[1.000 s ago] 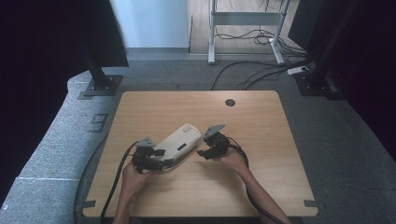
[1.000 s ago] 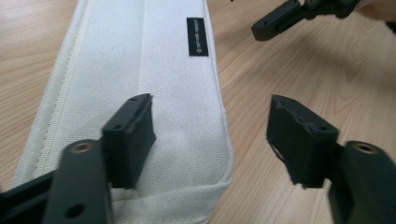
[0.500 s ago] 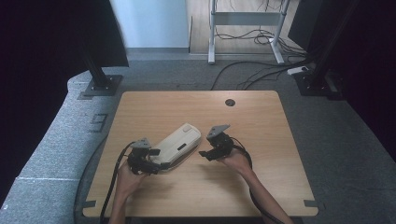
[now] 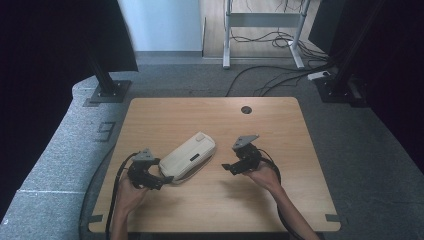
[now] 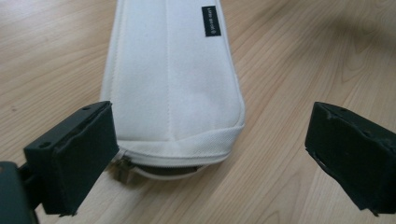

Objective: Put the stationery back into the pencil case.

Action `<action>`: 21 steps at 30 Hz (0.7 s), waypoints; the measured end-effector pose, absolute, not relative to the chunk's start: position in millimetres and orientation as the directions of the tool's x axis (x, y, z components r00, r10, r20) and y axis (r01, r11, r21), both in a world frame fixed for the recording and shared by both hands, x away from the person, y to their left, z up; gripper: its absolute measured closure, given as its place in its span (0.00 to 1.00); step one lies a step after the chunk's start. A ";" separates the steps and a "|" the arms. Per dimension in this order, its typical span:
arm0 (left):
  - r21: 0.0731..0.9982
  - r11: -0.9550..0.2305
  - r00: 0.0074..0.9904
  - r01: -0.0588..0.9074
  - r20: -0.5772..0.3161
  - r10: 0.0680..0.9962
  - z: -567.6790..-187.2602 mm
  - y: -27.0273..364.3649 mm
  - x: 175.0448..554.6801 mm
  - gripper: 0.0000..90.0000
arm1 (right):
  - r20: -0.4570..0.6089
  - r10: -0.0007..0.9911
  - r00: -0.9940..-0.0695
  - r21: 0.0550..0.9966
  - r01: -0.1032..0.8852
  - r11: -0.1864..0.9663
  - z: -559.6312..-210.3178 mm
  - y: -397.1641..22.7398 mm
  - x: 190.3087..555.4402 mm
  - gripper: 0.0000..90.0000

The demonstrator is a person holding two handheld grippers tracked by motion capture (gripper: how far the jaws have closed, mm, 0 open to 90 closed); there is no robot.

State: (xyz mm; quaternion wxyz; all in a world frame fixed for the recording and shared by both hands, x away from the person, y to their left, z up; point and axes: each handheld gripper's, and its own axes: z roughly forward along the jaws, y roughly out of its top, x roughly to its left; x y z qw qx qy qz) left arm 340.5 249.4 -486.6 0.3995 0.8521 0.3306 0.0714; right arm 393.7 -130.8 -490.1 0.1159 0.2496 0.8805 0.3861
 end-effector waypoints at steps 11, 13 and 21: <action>0.728 -0.462 0.755 0.507 -0.117 0.646 -482.8 269.3 334.4 0.00 | -0.049 0.574 -0.818 0.724 0.367 0.584 -489.5 -161.5 384.3 0.14; 0.728 -0.459 0.753 0.509 -0.117 0.648 -483.4 272.6 334.0 0.00 | -0.053 0.583 -0.810 0.723 0.372 0.582 -489.0 -168.0 382.6 0.12; 0.699 -0.483 0.747 0.527 -0.111 0.655 -493.5 280.7 335.5 0.00 | -0.054 0.617 -0.785 0.733 0.389 0.559 -487.0 -187.6 376.3 0.05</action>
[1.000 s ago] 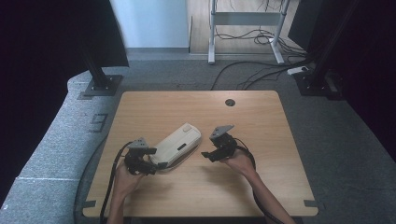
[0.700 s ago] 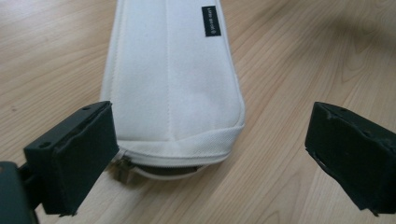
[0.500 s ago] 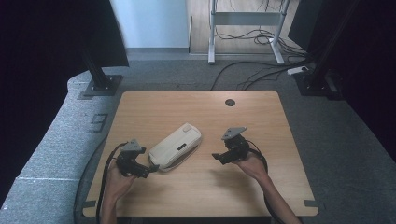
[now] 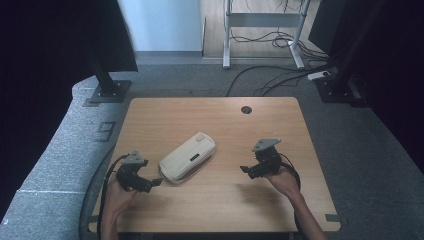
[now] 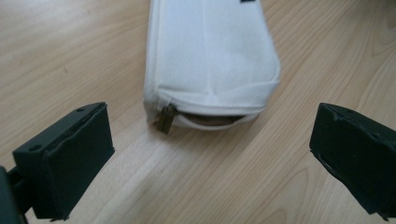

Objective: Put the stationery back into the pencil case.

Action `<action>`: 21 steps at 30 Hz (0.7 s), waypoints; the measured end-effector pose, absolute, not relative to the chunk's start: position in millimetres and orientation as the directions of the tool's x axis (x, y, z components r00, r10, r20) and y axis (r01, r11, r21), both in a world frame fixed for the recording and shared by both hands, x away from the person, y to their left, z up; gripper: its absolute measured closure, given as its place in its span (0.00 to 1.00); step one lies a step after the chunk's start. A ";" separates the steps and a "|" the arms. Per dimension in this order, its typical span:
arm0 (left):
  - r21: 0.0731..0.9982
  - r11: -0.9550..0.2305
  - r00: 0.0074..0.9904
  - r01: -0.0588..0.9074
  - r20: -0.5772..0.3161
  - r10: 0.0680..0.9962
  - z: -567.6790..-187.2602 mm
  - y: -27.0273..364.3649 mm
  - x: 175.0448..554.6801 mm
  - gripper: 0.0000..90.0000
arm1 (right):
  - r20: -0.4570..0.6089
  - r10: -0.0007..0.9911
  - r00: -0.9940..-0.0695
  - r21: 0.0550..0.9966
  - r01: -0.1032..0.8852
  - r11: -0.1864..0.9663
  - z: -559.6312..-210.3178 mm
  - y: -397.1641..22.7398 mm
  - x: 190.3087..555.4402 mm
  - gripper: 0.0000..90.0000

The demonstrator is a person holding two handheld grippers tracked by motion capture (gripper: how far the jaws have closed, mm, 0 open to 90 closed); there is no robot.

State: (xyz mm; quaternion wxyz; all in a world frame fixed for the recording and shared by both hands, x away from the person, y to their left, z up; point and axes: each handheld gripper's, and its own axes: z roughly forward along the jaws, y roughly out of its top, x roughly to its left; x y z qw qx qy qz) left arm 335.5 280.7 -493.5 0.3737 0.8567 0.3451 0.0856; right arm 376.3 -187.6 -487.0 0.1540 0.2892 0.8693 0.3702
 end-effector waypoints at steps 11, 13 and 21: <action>0.672 -0.488 0.720 0.557 -0.098 0.687 -511.5 289.8 339.2 0.00 | -0.041 0.654 -0.755 0.738 0.418 0.529 -497.8 -211.8 362.8 0.01; 0.673 -0.483 0.725 0.560 -0.116 0.679 -514.5 289.9 340.0 0.00 | -0.038 0.663 -0.748 0.741 0.424 0.521 -501.0 -215.4 360.2 0.01; 0.672 -0.477 0.721 0.567 -0.125 0.681 -527.5 290.6 341.9 0.00 | -0.010 0.699 -0.715 0.748 0.458 0.480 -519.1 -229.0 349.6 0.01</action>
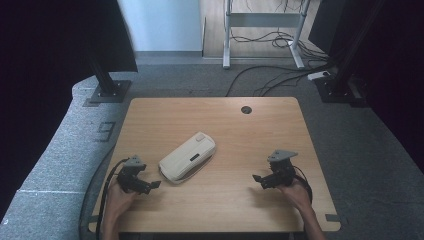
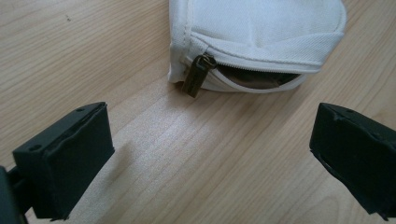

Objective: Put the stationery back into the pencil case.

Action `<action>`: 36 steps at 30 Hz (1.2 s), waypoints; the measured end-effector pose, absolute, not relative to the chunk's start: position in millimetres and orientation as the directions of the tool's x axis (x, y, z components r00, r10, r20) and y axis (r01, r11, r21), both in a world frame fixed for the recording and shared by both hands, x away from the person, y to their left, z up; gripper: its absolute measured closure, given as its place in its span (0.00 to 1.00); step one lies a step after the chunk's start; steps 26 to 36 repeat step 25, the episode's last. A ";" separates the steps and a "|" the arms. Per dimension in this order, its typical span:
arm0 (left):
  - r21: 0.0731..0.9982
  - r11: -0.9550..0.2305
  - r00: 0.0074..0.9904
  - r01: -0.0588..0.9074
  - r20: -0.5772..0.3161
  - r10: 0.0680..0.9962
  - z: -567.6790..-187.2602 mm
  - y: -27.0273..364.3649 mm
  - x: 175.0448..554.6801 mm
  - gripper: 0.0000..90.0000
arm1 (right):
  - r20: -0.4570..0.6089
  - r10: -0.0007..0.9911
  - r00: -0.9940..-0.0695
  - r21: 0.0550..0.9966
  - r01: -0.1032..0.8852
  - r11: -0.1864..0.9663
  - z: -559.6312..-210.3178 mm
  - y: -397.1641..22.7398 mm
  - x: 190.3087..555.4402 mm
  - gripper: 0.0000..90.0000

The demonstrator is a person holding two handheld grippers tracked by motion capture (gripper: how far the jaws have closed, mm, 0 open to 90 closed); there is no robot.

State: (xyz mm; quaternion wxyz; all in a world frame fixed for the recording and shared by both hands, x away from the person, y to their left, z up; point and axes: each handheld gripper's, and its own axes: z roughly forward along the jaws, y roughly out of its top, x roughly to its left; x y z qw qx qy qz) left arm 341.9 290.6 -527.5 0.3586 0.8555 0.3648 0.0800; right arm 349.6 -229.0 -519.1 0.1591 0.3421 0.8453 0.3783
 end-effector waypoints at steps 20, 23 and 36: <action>0.658 -0.527 0.706 0.538 -0.011 0.708 -547.9 276.7 336.3 0.00 | 0.005 0.723 -0.690 0.715 0.508 0.480 -556.3 -235.5 336.9 0.00; 0.658 -0.515 0.690 0.550 -0.010 0.724 -548.0 274.4 335.5 0.00 | 0.004 0.726 -0.688 0.716 0.509 0.479 -556.6 -235.5 335.9 0.00; 0.658 -0.506 0.679 0.557 -0.010 0.734 -548.0 273.1 335.3 0.00 | 0.004 0.726 -0.688 0.716 0.509 0.479 -556.6 -235.5 335.9 0.00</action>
